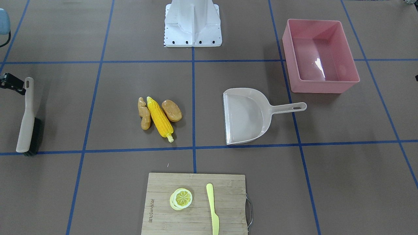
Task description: Sweep and dump trash into bin
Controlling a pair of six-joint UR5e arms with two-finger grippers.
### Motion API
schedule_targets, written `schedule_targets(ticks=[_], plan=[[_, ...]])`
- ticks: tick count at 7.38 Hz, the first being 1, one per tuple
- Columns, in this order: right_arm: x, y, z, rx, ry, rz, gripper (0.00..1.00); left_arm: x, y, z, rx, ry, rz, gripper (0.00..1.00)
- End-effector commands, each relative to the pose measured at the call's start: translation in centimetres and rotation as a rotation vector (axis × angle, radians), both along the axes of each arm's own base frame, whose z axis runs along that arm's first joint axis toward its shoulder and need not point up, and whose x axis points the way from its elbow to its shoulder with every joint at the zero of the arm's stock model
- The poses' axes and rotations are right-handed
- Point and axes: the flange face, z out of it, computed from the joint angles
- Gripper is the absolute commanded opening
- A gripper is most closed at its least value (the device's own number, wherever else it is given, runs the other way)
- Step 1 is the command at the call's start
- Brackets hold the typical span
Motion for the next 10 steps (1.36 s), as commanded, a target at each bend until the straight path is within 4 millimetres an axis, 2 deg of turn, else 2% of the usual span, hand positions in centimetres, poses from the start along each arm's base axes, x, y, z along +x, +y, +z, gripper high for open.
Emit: schedule_targets(ticks=[1, 3, 4, 5, 6, 7, 8, 10], plan=[[-1.7, 1.4, 0.5, -0.013, 0.03, -0.022, 0.98, 0.0, 0.0, -0.1, 0.001, 0.0, 0.0, 0.98], [-2.5, 2.3, 1.9, -0.038, 0.047, -0.048, 0.97, 0.0, 0.0, -0.3, 0.004, 0.0, 0.0, 0.98], [-2.8, 2.4, 2.7, -0.049, 0.053, -0.058, 0.94, -0.1, 0.0, -1.0, 0.018, 0.001, -0.002, 0.98], [-2.9, 2.5, 3.2, -0.054, 0.056, -0.067, 0.84, -0.3, 0.4, -1.0, 0.018, 0.001, -0.005, 0.98], [-3.0, 2.5, 3.5, -0.056, 0.057, -0.074, 0.67, -0.4, 1.7, -1.1, 0.019, -0.001, -0.005, 0.98], [-3.2, 2.4, 3.4, -0.055, 0.054, -0.079, 0.28, -0.4, 2.0, -1.0, 0.015, -0.001, -0.006, 0.98], [-3.4, 2.2, 3.5, -0.063, 0.05, -0.083, 0.0, -0.4, 1.8, -1.6, 0.026, -0.002, -0.006, 0.98], [-3.6, 2.2, 3.6, -0.065, 0.056, -0.083, 0.0, 0.0, 1.9, -6.5, 0.021, -0.013, 0.004, 0.98]])
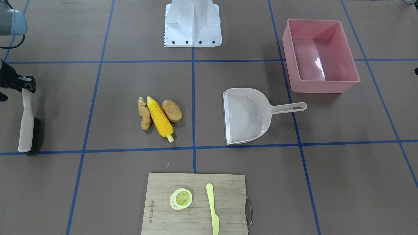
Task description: Sweep and dump trash into bin
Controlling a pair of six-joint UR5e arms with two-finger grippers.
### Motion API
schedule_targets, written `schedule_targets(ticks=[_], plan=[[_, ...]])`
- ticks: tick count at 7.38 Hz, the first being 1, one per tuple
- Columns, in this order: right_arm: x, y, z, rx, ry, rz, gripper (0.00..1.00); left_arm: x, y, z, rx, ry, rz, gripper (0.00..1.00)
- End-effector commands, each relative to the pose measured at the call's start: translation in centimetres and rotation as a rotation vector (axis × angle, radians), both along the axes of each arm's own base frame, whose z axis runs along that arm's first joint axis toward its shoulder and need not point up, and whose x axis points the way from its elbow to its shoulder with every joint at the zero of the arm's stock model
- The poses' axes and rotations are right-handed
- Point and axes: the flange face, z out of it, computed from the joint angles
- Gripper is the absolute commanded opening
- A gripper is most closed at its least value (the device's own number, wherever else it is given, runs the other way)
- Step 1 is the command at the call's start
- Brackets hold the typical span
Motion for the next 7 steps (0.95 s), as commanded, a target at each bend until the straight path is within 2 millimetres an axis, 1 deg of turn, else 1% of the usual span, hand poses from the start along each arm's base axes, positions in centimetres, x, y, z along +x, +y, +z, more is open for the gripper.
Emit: schedule_targets(ticks=[1, 2, 3, 4, 5, 6, 7], plan=[[-0.2, -0.1, 0.0, -0.004, 0.002, 0.0, 0.0, 0.6, -0.9, -6.3, 0.016, -0.024, 0.016, 0.98], [-0.2, -0.1, -0.2, -0.005, 0.001, 0.003, 0.0, 2.2, -2.0, -10.7, 0.023, -0.025, 0.048, 0.98], [-0.2, -0.2, -0.5, 0.002, 0.0, 0.004, 0.0, 4.3, -4.4, -15.4, 0.032, -0.06, 0.088, 0.98], [-0.1, -0.3, -1.2, 0.016, -0.01, 0.002, 0.0, 5.1, -6.9, -20.7, 0.037, -0.098, 0.1, 0.98], [0.7, -1.7, -2.1, 0.041, -0.017, 0.032, 0.0, 6.2, -7.8, -25.9, 0.092, -0.102, 0.118, 0.98], [2.0, -3.2, -3.7, 0.068, -0.04, 0.073, 0.0, 9.8, -7.3, -28.7, 0.162, -0.106, 0.184, 0.98], [2.0, -3.7, -4.8, 0.085, -0.052, 0.078, 0.0, 13.2, -7.5, -30.9, 0.229, -0.113, 0.241, 0.98]])
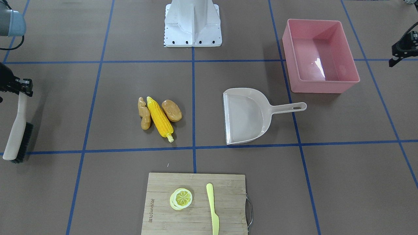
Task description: Sweep and dump trash into bin
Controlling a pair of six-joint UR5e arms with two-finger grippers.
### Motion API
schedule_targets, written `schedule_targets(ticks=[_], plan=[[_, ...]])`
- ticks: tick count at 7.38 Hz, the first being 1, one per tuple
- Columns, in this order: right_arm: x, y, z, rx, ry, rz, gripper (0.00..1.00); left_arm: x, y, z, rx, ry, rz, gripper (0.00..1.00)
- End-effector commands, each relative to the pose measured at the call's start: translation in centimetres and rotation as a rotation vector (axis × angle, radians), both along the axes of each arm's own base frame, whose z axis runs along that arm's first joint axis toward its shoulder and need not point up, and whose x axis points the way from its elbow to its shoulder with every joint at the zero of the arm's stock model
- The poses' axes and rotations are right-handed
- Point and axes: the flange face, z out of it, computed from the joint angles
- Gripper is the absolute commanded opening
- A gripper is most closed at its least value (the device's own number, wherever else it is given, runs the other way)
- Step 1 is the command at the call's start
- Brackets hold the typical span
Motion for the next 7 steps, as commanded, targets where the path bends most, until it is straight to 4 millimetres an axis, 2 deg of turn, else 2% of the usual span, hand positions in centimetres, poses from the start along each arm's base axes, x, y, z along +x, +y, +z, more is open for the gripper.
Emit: schedule_targets(ticks=[1, 2, 3, 4, 5, 6, 7], plan=[[0.5, -1.2, -1.9, 0.037, -0.024, 0.021, 0.0, 7.0, 0.6, -6.2, 0.169, -0.032, 0.122, 0.98], [0.7, -1.1, -2.4, 0.052, -0.02, 0.026, 0.0, 11.6, 2.7, -7.4, 0.22, -0.027, 0.216, 0.98], [0.8, -1.0, -3.3, 0.069, -0.033, 0.023, 0.0, 15.8, 5.7, -8.9, 0.296, -0.05, 0.304, 0.98], [1.3, -0.4, -4.5, 0.067, -0.061, 0.018, 0.0, 18.9, 8.7, -10.2, 0.401, -0.089, 0.39, 0.98], [1.9, -0.5, -5.3, 0.025, -0.102, 0.026, 0.0, 20.9, 9.9, -10.4, 0.479, -0.104, 0.472, 0.98], [2.5, -0.8, -6.6, 0.056, -0.126, 0.027, 0.0, 22.6, 10.3, -9.9, 0.567, -0.073, 0.507, 0.98], [2.5, -1.1, -6.9, 0.07, -0.12, 0.03, 0.0, 22.9, 9.9, -8.1, 0.594, -0.097, 0.499, 0.98]])
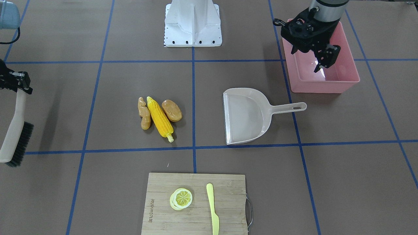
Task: Sweep and dump trash into bin
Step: 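Grasp the white dustpan handle with the left gripper while the right lifts the brush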
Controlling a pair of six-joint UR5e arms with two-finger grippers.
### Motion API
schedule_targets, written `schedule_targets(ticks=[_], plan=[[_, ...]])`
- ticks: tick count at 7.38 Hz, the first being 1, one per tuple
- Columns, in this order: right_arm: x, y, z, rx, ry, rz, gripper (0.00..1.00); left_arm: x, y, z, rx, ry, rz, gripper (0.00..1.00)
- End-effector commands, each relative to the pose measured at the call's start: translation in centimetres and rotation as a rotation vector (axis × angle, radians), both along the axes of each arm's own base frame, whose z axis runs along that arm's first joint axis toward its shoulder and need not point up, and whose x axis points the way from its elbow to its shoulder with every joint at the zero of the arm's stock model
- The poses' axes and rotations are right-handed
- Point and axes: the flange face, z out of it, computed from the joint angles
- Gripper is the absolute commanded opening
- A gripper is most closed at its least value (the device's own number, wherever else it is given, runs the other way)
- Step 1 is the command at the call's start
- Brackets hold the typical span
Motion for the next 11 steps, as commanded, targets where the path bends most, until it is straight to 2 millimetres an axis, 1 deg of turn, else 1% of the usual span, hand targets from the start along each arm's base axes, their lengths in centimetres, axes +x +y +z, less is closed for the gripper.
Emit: schedule_targets(ticks=[1, 2, 3, 4, 5, 6, 7, 8, 9, 10, 11], plan=[[0.5, -0.4, -0.9, 0.025, -0.007, 0.008, 0.0, 1.6, 0.0, 2.0, 0.077, -0.013, 0.043, 0.98], [-1.2, -0.9, -1.6, 0.038, -0.001, -0.016, 0.0, 2.6, -1.0, 3.2, 0.137, -0.027, 0.127, 0.98], [-1.2, -1.0, -1.8, 0.043, -0.006, -0.024, 0.0, 4.3, -2.7, 4.9, 0.198, -0.018, 0.195, 0.98], [-1.0, -0.8, -2.1, 0.04, -0.032, -0.026, 0.0, 6.1, -4.4, 6.5, 0.224, 0.004, 0.197, 0.98], [-0.1, 0.3, -5.8, 0.076, -0.083, -0.022, 0.0, 7.1, -5.3, 7.7, 0.231, 0.01, 0.201, 0.98], [0.6, 1.6, -6.8, 0.083, -0.123, -0.041, 0.0, 8.4, -5.1, 8.8, 0.221, 0.005, 0.22, 0.98], [0.5, 3.8, -7.7, 0.015, -0.239, -0.109, 0.0, 9.9, -4.1, 10.1, 0.202, 0.006, 0.255, 0.98], [0.5, 4.3, -8.4, -0.015, -0.306, -0.146, 0.0, 10.6, -3.9, 10.6, 0.182, 0.024, 0.276, 0.98], [0.4, 4.3, -9.0, -0.004, -0.323, -0.156, 0.0, 10.7, -4.0, 11.8, 0.167, 0.016, 0.279, 0.98], [0.3, 4.3, -9.7, 0.035, -0.345, -0.156, 0.0, 11.5, -4.6, 13.2, 0.175, 0.025, 0.281, 0.98], [-0.4, 4.5, -10.2, 0.046, -0.371, -0.147, 0.0, 12.0, -5.0, 14.0, 0.182, 0.031, 0.28, 0.98]])
